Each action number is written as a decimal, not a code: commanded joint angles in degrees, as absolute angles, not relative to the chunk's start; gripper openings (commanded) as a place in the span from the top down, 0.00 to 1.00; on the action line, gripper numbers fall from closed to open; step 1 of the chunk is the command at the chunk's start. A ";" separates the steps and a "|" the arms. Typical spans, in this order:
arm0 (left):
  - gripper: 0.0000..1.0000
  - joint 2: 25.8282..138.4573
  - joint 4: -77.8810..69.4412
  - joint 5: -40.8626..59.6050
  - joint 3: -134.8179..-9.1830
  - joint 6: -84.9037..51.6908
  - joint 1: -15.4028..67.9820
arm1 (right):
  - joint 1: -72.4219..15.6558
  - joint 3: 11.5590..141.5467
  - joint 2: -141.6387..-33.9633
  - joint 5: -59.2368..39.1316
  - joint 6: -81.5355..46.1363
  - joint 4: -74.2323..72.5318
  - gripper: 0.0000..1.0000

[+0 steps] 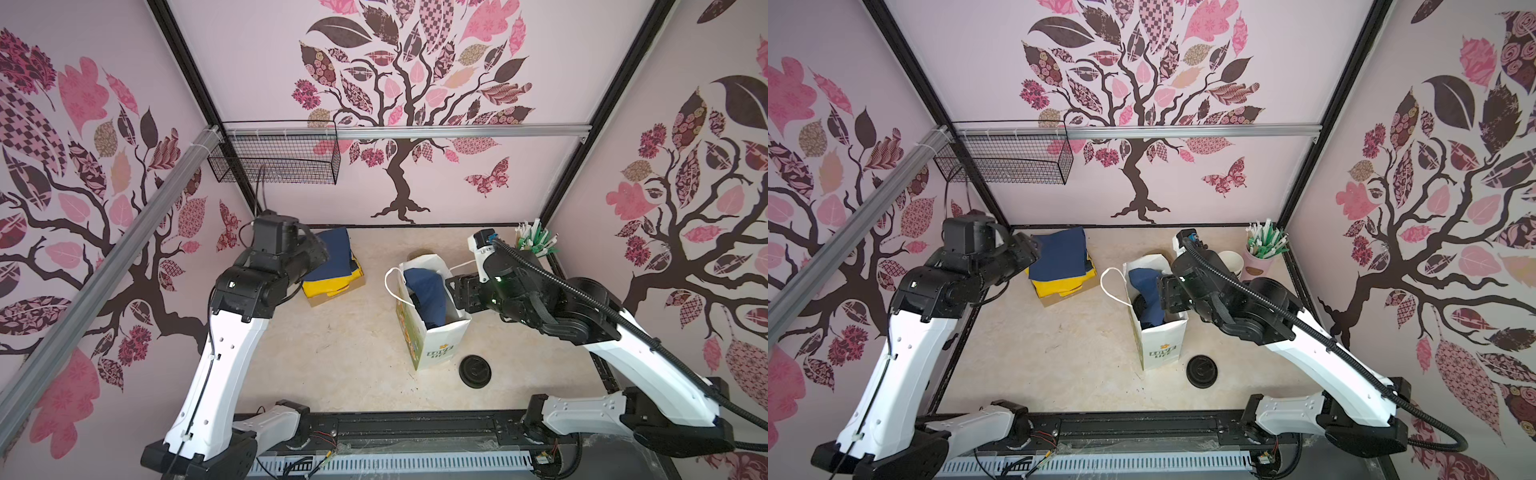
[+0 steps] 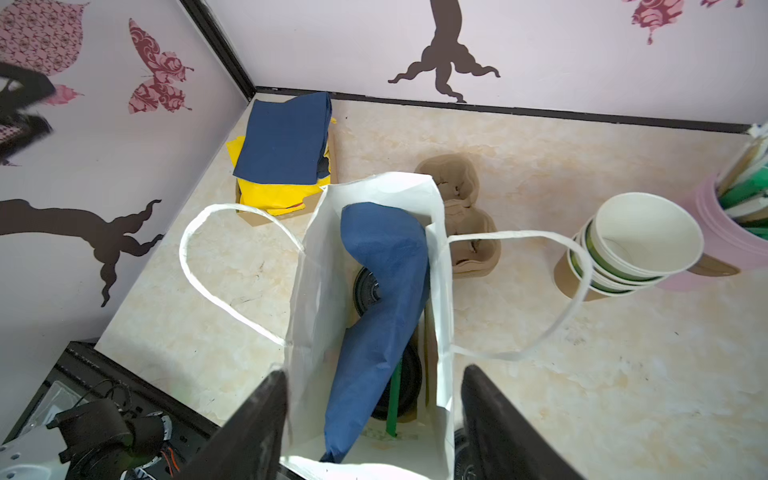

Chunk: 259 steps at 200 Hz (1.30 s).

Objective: Pack the takeout coffee
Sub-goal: 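Return the left gripper to the napkin box while the right hovers over the bag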

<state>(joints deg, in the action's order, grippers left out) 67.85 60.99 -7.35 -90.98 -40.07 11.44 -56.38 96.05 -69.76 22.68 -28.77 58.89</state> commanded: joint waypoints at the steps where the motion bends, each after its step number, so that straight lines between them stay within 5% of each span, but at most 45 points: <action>1: 0.39 69.36 59.08 2.97 -78.43 -34.06 0.62 | -56.34 98.31 -70.83 21.23 -28.43 56.53 0.31; 58: 0.37 78.95 38.20 9.40 -64.94 -27.60 -11.00 | -56.34 102.81 -75.47 21.01 -26.04 57.26 0.31; 121: 0.38 99.58 32.04 15.02 -85.01 -9.06 -13.05 | -56.34 103.86 -77.23 22.40 -22.57 57.14 0.31; 259: 0.27 130.76 23.37 15.41 -113.05 -9.02 -14.59 | -56.34 112.29 -84.00 23.03 -17.13 62.31 0.31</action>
<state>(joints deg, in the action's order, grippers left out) 128.14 23.24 15.07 -106.21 -8.99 -13.82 -56.38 110.30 -82.50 22.55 -18.24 61.08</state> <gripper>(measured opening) 0.729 0.695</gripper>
